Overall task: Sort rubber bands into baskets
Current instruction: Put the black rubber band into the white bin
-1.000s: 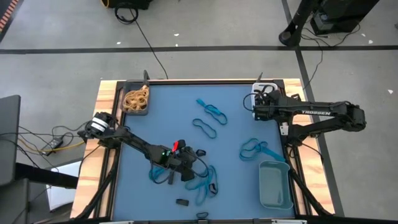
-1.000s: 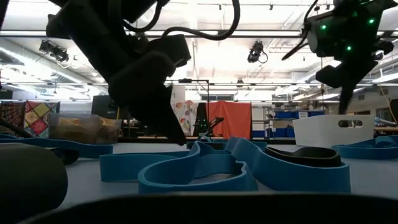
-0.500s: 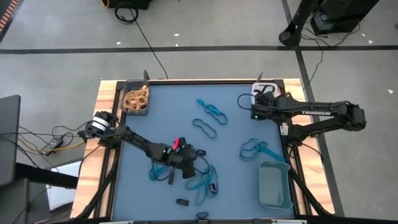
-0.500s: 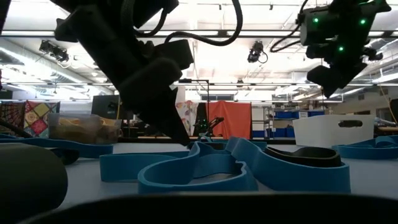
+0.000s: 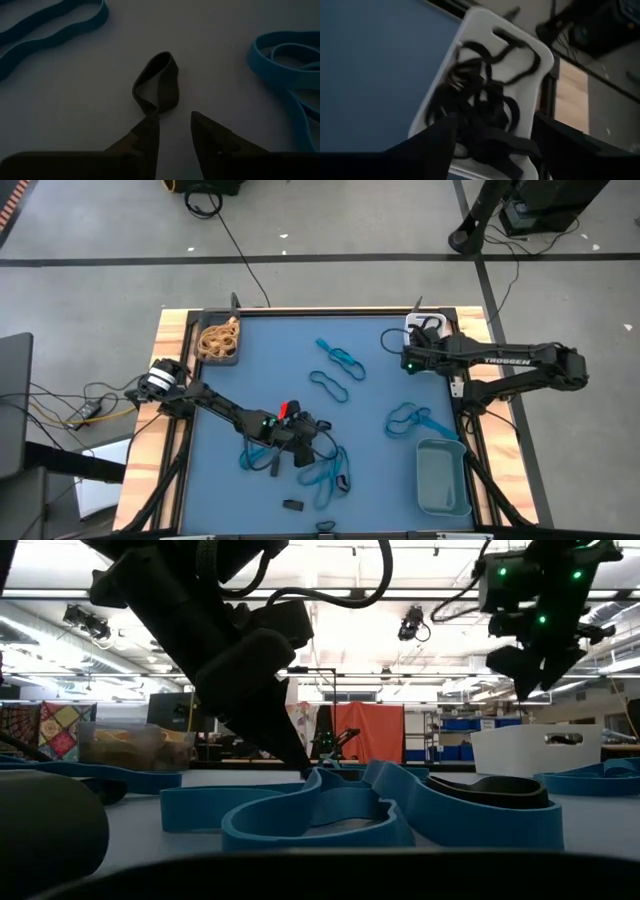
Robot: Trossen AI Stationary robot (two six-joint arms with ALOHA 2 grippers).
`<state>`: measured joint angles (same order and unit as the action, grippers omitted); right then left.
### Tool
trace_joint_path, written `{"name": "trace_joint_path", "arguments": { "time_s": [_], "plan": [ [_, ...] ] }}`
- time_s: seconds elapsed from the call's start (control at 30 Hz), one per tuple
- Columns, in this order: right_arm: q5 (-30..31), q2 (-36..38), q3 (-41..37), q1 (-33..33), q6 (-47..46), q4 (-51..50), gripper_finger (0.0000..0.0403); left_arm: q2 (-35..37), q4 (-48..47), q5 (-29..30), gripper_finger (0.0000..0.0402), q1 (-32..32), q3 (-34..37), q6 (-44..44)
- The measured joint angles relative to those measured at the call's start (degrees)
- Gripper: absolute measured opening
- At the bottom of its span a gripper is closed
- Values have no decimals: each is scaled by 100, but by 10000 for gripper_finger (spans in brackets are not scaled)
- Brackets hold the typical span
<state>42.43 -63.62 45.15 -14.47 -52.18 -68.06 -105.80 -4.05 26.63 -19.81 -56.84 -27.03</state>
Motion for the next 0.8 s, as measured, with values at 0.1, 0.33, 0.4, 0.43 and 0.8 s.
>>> {"name": "trace_joint_path", "arguments": {
  "time_s": [0.1,0.33,0.4,0.43,0.8],
  "plan": [
    [-174,-93,0,-398,5,-213,240,0,2,17,117,0,0,0],
    [-618,-409,2,-1279,-16,-444,176,0,50,39,117,0,0,109],
    [-775,-527,2,-1442,-16,-350,166,0,54,47,117,0,0,123],
    [-872,-596,2,-1513,-9,-306,163,0,54,48,117,0,0,125],
    [-1367,-1375,4,-2167,290,-163,172,0,44,56,117,0,0,617]
  ]
}}
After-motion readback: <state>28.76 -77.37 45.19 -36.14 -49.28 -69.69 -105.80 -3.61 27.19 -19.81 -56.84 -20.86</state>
